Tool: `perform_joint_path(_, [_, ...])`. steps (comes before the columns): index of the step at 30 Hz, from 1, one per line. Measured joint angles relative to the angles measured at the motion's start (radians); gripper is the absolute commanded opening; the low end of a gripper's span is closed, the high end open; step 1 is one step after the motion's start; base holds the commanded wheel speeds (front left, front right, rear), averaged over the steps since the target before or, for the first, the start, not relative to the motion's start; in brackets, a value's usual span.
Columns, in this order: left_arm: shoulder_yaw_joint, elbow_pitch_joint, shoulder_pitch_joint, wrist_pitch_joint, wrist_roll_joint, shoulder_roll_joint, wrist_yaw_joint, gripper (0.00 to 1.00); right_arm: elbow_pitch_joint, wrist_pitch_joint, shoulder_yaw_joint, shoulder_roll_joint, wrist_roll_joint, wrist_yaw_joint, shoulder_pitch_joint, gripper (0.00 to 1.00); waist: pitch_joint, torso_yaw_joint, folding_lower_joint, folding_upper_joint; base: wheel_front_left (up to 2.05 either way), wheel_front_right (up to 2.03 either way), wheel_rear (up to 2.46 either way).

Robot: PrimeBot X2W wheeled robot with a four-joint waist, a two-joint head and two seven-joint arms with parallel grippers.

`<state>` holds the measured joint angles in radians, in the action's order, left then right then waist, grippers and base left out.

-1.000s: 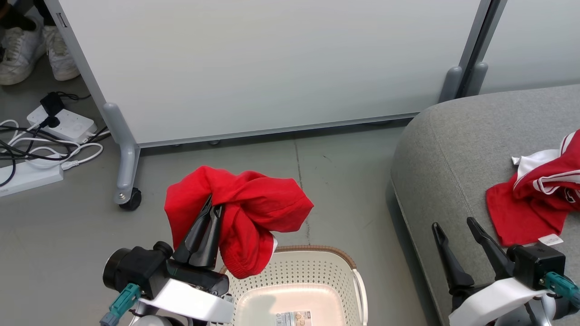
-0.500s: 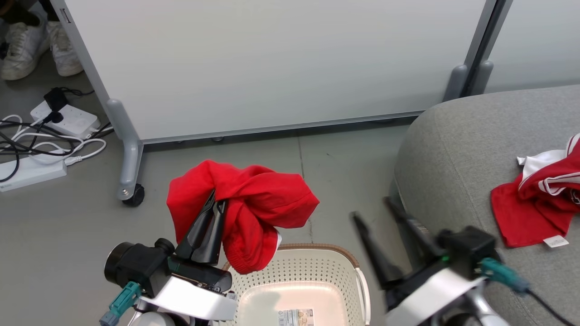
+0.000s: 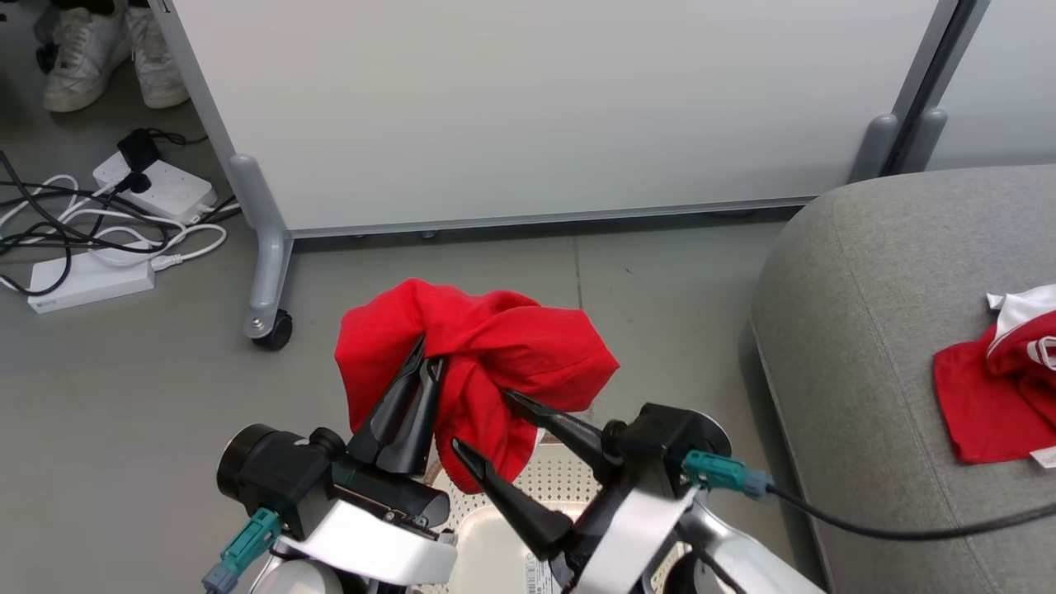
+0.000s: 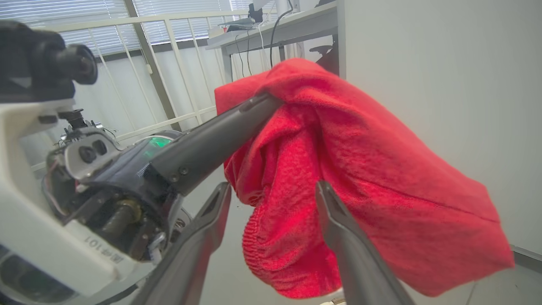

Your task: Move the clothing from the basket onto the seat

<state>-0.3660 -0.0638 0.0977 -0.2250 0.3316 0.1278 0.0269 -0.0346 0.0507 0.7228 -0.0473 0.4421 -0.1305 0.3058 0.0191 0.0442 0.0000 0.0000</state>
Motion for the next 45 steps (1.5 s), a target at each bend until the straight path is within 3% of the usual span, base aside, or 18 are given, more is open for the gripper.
perform_joint_path(5, [-0.013,0.000,0.008,-0.001,0.000,-0.002,0.007,0.00,-0.120,-0.030,0.049,-0.001,0.044,0.000,0.100,1.00,0.010,0.015,0.0000,0.0000,0.00,0.00,0.00])
perform_joint_path(6, [-0.014,0.000,0.009,-0.002,0.000,-0.003,0.007,0.00,-0.137,-0.043,0.060,-0.001,0.068,0.000,0.116,0.92,0.011,0.018,0.0000,0.0000,0.00,0.00,0.00])
perform_joint_path(7, [-0.016,0.000,0.009,-0.002,0.000,-0.003,0.007,0.00,-0.156,-0.045,0.071,0.000,0.080,0.000,0.131,0.92,0.012,0.020,0.0000,0.0000,0.00,0.00,0.00])
perform_joint_path(8, [-0.019,0.000,0.009,-0.002,0.001,-0.003,0.008,0.00,-0.178,-0.049,0.080,0.000,0.085,0.000,0.146,0.01,0.013,0.023,0.0000,0.0000,0.00,0.00,0.00])
perform_joint_path(16, [-0.025,0.000,0.012,-0.008,0.005,-0.006,0.011,0.00,-0.272,-0.107,0.126,0.000,0.165,0.000,0.222,0.00,0.017,0.030,0.0000,0.0000,0.00,0.00,0.00])
perform_joint_path(17, [-0.025,0.001,0.012,-0.007,0.006,-0.006,0.011,0.16,-0.280,-0.116,0.123,0.000,0.167,0.000,0.226,0.00,0.017,0.029,0.0000,0.0000,0.00,0.00,0.00])
perform_joint_path(18, [-0.025,0.001,0.012,-0.007,0.006,-0.006,0.010,0.98,-0.289,-0.123,0.121,0.000,0.167,0.000,0.229,0.00,0.018,0.026,0.0000,0.0000,0.00,0.00,0.00])
perform_joint_path(26, [-0.039,-0.003,0.022,0.004,-0.007,0.009,0.006,1.00,-0.342,-0.164,0.045,0.000,0.135,0.000,0.239,0.00,0.027,-0.007,0.0000,0.0000,0.00,0.00,0.00])
perform_joint_path(34, [-0.119,0.030,0.022,0.060,-0.043,0.021,0.025,1.00,-0.397,-0.164,-0.116,0.000,0.016,0.000,0.217,0.00,0.039,-0.060,0.0000,0.0000,0.00,0.00,0.00])
perform_joint_path(45, [-0.211,0.111,0.024,0.088,-0.068,0.058,0.066,1.00,-0.358,-0.113,-0.310,-0.001,-0.113,0.000,0.123,0.00,0.071,-0.160,0.0000,0.0000,0.00,0.00,0.00])
